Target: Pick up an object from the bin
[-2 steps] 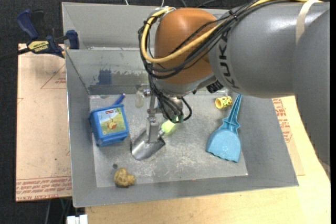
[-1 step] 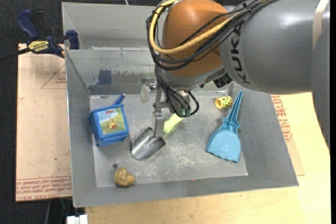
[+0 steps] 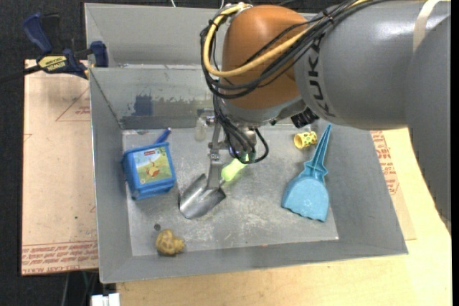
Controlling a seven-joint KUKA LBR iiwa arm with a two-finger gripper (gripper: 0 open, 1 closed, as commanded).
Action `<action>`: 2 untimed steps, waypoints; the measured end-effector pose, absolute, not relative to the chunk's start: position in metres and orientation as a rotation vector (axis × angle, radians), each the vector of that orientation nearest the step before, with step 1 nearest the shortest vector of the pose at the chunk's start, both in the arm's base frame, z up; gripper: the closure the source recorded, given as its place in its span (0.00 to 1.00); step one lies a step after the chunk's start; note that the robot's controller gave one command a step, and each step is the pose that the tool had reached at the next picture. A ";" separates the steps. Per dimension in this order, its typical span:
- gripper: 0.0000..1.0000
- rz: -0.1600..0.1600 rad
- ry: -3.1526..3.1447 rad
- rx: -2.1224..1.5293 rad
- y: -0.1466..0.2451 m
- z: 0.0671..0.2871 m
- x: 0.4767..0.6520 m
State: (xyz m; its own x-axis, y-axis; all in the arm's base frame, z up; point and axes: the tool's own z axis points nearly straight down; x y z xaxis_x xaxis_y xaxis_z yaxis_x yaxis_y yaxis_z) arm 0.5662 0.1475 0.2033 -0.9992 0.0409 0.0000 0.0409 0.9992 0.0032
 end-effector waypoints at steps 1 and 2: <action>0.00 0.001 3.103 0.522 0.143 0.174 0.568; 0.00 0.003 3.141 0.183 0.130 0.226 0.625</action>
Offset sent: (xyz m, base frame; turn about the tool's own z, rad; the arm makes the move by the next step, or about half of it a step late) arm 0.0866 -0.0282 0.0510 0.0236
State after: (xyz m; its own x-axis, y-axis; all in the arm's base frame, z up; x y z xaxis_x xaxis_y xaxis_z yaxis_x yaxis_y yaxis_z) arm 0.6246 0.1296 0.2262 -0.9932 0.1159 0.0043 0.1159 0.9933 0.0017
